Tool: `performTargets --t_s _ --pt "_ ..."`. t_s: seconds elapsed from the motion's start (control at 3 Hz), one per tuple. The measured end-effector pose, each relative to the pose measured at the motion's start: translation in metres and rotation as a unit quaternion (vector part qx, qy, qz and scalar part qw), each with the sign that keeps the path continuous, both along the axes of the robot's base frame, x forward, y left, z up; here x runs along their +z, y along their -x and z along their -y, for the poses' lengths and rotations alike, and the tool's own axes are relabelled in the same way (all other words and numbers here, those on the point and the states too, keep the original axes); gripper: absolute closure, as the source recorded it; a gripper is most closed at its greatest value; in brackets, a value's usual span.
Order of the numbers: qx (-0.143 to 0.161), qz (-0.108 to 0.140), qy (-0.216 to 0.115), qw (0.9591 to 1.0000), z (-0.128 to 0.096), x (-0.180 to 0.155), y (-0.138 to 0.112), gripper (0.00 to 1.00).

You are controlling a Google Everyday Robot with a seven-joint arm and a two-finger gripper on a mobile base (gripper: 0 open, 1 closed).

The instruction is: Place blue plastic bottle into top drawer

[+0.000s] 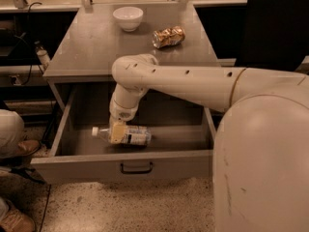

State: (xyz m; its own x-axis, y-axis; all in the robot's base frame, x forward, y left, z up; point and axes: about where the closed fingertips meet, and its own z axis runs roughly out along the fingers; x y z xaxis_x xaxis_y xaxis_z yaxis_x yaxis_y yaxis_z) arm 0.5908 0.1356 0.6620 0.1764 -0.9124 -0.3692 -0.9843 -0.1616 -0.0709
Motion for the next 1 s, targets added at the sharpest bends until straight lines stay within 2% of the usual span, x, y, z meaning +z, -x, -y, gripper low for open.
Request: performTargets --t_s 0.67,1.0 --pt "0.001 0.004 -0.001 1.0 -0.0022 -0.0009 0.0 0.05" --pt "-0.002 0.013 0.0 0.9999 -0.0026 0.0018 -0.0067 0.0"
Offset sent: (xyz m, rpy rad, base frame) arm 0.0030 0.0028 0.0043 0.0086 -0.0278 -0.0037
